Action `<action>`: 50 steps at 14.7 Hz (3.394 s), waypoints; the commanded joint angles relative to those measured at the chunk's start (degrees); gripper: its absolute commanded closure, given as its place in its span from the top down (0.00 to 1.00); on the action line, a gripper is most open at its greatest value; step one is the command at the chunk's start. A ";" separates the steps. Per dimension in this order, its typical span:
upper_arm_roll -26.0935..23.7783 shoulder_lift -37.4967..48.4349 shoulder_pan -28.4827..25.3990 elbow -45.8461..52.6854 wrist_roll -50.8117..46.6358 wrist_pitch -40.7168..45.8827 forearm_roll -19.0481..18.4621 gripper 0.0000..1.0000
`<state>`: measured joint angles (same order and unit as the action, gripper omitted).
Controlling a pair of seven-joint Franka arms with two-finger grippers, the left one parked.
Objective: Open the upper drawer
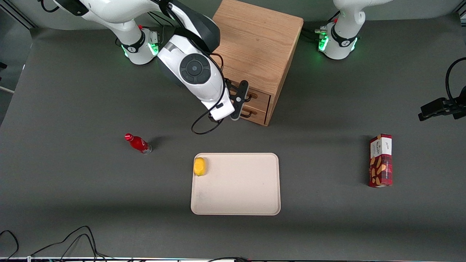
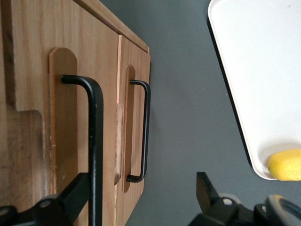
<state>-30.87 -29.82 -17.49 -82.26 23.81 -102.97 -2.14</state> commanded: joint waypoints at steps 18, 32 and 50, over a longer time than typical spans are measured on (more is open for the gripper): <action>0.11 0.11 -0.79 -4.14 0.28 -6.01 -1.12 1.00; 1.95 -5.51 0.00 1.66 0.54 -6.19 -3.22 1.00; 2.74 -11.40 0.18 11.15 1.95 -3.29 -7.79 1.00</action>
<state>-28.13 -37.67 -16.66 -74.93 25.43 -105.36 -7.44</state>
